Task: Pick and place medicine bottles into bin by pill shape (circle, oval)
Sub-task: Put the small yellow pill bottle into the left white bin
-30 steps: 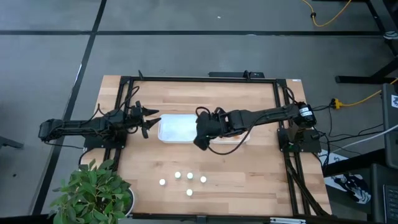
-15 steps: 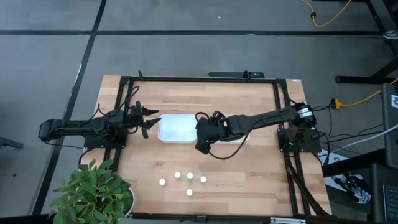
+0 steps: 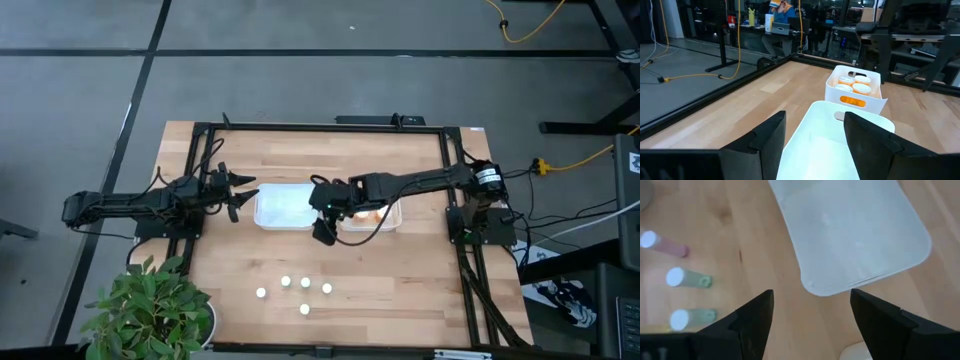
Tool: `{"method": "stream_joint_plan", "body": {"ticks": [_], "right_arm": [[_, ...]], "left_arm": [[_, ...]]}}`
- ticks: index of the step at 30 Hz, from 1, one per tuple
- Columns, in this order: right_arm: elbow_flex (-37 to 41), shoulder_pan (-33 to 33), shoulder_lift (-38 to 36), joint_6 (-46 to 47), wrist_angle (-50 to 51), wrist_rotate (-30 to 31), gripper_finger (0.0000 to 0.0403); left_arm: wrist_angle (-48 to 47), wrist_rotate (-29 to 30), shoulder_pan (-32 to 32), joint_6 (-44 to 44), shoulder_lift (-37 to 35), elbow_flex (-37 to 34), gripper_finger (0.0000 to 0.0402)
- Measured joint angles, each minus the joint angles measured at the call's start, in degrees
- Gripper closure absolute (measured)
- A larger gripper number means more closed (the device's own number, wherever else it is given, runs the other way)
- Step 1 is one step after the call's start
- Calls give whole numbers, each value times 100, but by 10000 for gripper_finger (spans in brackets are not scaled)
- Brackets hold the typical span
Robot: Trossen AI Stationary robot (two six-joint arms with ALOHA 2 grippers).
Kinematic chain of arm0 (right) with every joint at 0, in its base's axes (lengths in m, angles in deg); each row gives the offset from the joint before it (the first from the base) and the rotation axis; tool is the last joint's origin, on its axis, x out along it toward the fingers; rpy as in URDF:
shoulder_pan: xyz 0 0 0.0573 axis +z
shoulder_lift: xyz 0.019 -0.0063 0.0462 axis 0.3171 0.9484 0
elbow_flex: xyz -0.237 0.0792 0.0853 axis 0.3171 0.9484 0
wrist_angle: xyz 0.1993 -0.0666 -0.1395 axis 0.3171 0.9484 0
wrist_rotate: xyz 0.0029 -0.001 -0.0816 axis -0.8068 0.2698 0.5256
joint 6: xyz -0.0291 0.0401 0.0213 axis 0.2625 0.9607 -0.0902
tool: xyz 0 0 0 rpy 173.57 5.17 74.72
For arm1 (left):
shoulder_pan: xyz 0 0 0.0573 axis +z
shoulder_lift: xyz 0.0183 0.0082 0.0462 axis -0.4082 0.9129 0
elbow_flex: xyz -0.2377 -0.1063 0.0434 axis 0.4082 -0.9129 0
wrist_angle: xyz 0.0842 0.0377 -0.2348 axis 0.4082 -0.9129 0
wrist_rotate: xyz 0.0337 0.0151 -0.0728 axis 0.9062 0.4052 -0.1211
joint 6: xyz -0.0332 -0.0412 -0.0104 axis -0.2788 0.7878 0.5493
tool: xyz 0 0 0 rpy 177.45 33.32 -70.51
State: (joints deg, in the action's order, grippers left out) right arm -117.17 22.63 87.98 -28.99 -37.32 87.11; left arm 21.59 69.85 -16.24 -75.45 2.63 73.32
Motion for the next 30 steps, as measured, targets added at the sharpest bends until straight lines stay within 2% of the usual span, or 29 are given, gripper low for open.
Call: {"method": "stream_joint_plan", "body": {"ticks": [6,12,17,30], "right_arm": [[0,-197,-2,-158,18,-471,137],[0,-217,-4,-220,18,-510,137],[0,-217,-7,-253,14,-893,137],[0,-217,-9,-117,-11,-891,137]], "left_arm": [[0,-1,-1,2,-1,2,208],[0,-1,0,2,-1,1,208],[0,0,-1,1,-1,-1,207],[0,0,0,1,0,-1,207]]}}
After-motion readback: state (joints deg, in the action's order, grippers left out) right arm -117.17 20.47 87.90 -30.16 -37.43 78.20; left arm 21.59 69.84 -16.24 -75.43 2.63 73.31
